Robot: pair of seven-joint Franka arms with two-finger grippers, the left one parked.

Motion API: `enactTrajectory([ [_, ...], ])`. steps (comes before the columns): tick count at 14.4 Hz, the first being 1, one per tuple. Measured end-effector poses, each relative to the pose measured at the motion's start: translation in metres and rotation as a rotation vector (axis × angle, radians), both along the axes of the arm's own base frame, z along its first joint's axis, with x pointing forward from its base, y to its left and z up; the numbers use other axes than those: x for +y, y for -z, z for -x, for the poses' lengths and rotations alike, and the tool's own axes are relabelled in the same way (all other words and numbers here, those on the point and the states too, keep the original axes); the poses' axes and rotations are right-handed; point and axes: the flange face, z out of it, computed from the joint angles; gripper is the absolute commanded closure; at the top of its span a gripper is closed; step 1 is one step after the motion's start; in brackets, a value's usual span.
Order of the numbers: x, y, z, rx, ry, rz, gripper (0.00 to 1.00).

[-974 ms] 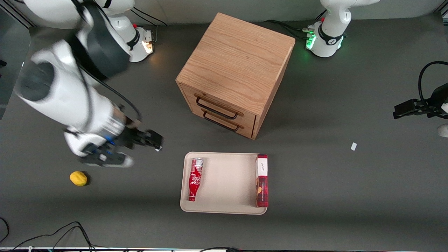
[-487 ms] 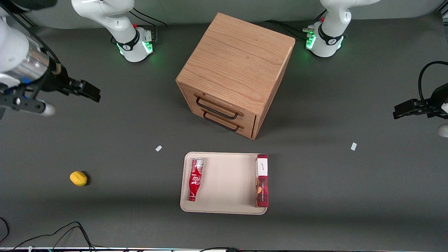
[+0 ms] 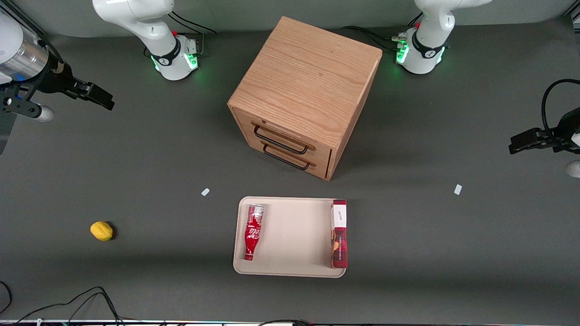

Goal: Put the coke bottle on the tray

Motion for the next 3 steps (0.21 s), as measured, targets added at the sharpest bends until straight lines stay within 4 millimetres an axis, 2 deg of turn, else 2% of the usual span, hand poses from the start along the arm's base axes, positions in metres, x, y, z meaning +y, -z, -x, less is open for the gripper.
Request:
enactTrajectory([
  [3, -0.008, -0.0018, 0.0082, -0.019, 0.0, -0.009, 0.0],
])
